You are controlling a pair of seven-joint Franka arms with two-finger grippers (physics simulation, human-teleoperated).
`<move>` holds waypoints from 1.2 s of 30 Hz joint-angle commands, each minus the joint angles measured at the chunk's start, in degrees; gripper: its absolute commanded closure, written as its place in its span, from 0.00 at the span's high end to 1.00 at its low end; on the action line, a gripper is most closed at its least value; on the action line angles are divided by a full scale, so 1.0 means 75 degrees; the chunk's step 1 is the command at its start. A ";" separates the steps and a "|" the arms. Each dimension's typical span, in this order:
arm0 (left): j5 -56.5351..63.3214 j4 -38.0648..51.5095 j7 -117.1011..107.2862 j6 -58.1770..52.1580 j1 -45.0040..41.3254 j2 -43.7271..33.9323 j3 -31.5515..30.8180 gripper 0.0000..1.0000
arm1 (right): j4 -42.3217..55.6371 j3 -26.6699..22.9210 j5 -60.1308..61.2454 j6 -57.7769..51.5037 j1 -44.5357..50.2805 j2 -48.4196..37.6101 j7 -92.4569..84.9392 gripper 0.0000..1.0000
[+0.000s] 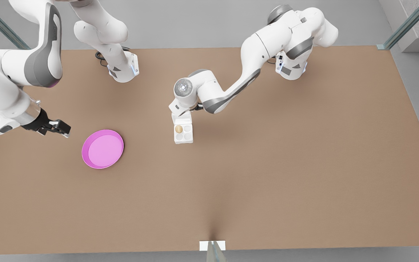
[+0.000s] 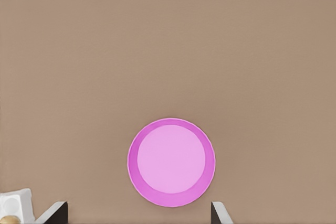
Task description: Pack egg into the box and close the box lid
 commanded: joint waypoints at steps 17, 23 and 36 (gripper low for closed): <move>-0.0284 -0.0116 -0.0951 0.1203 -0.1045 0.0393 -0.0052 0.21 | 0.0036 -0.0001 0.0070 0.0040 -0.0215 0.0058 -0.0012 1.00; 0.0115 -0.0116 -0.1009 0.2012 -0.1069 0.0627 0.0241 0.21 | 0.0200 -0.0013 0.0059 0.0029 -0.0192 0.0164 -0.0012 1.00; 0.0244 0.0107 -0.1044 0.2961 -0.0975 0.0803 0.0510 0.21 | 0.0189 -0.0013 0.0059 0.0029 -0.0227 0.0175 -0.0012 1.00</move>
